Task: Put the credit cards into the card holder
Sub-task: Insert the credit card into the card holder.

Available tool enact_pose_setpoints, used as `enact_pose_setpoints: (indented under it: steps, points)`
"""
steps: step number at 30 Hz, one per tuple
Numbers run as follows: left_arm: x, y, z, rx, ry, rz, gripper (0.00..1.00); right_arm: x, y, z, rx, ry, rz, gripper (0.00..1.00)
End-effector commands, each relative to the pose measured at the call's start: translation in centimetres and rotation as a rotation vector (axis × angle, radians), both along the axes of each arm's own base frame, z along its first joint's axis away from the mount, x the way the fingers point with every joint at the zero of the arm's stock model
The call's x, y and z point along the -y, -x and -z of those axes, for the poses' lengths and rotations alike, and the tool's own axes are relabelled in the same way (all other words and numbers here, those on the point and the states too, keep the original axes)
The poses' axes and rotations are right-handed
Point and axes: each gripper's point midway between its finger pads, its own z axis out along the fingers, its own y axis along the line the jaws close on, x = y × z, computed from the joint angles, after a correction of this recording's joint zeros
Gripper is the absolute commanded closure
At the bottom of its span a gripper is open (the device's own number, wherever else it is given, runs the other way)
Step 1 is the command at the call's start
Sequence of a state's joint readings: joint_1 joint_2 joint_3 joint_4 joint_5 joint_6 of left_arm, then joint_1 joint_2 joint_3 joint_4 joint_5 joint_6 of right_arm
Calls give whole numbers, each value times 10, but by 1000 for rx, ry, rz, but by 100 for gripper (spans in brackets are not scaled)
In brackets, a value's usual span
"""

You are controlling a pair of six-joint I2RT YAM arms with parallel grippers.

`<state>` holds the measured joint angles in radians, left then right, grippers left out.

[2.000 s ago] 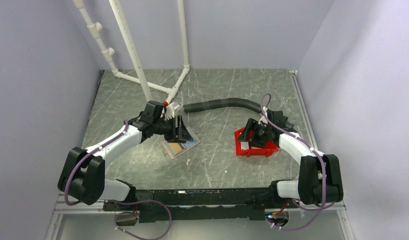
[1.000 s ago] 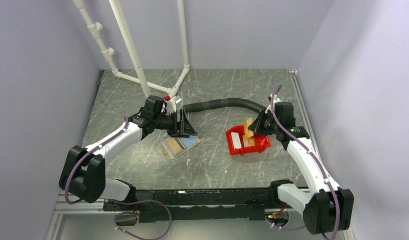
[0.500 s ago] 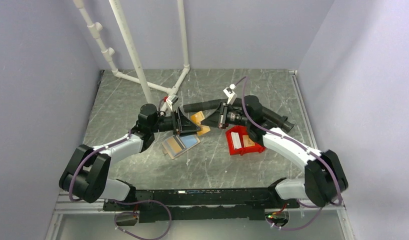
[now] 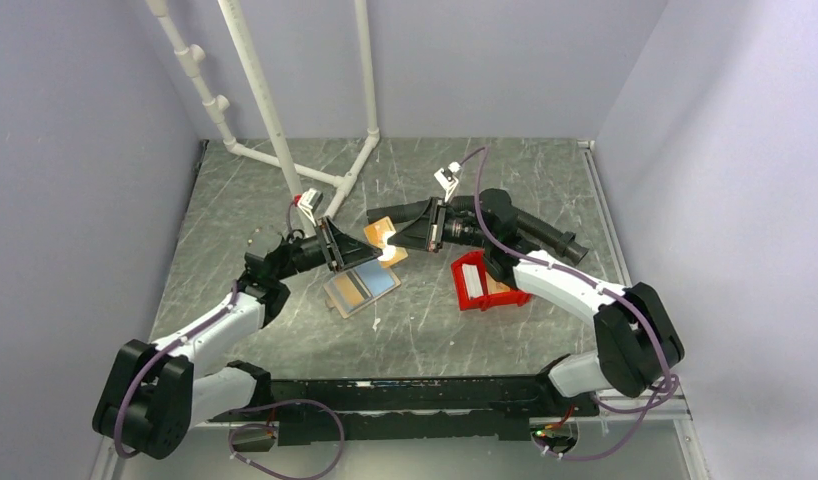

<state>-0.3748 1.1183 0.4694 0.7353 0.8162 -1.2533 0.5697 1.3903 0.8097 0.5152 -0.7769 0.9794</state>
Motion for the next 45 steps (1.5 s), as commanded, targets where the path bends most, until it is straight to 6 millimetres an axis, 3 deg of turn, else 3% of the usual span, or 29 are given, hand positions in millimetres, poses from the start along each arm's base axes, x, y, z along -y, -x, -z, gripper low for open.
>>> enact_pose_setpoints:
  steps: [1,3,5,6,7,9,11,13,17,23,29,39,45]
  points:
    - [-5,-7,-12,27,27,-46,95,-9,2,-24,73,-68,-51,100]
    - [-13,-15,5,-55,-35,-94,100,-8,-8,-13,95,20,-19,96]
    - [-28,-22,43,-208,-201,-142,100,2,-38,19,123,263,125,68]
    - [-43,-16,78,-366,-325,-151,100,8,-47,39,125,384,167,59]
    - [-53,-13,92,-421,-394,-130,100,7,-51,51,131,446,155,52]
    - [-69,-8,106,-469,-419,-75,100,-6,-50,70,104,461,64,49]
    - [-76,-7,110,-471,-380,-44,100,-24,-49,85,66,430,-10,60]
    - [-80,-10,117,-479,-397,-54,100,-36,-56,102,34,434,-33,77]
    - [-77,-18,129,-529,-331,-95,100,-48,-70,150,-37,480,-48,99]
    - [-75,-27,159,-555,-414,-119,100,-44,-75,190,-71,556,-40,100]
    - [-76,-27,189,-594,-483,-100,100,-39,-72,213,-86,597,-51,100]
    - [-75,-35,215,-684,-494,-86,100,-35,-70,221,-81,610,-55,100]
    - [-79,-37,220,-755,-528,-115,100,-35,-70,220,-79,605,-55,100]
